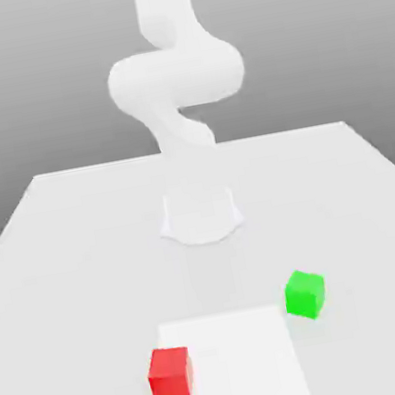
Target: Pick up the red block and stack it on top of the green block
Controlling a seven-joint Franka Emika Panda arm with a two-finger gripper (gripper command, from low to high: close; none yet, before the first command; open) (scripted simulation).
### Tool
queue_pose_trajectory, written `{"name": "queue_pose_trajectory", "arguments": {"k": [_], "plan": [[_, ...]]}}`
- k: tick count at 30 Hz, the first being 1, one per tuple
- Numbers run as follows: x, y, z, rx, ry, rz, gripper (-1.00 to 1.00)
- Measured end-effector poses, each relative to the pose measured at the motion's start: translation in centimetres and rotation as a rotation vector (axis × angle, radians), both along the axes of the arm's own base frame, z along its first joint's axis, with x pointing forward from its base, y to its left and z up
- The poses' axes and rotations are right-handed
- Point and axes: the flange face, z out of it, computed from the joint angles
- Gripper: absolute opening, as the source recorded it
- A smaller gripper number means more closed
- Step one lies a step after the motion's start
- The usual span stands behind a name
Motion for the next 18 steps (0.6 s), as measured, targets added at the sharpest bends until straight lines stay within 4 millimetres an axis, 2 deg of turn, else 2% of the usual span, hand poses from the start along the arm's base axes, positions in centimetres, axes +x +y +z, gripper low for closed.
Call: {"name": "queue_pose_trajectory", "arguments": {"k": [4,9,13,18], "plan": [[4.6,-1.3,-7.9,0.011,0.131,-0.012,0.00],[8.0,-2.9,-18.0,0.021,0.288,-0.030,0.00],[8.9,-4.2,-26.4,0.027,0.413,-0.046,0.00],[7.9,-5.8,-36.6,0.034,0.570,-0.073,0.00]]}}
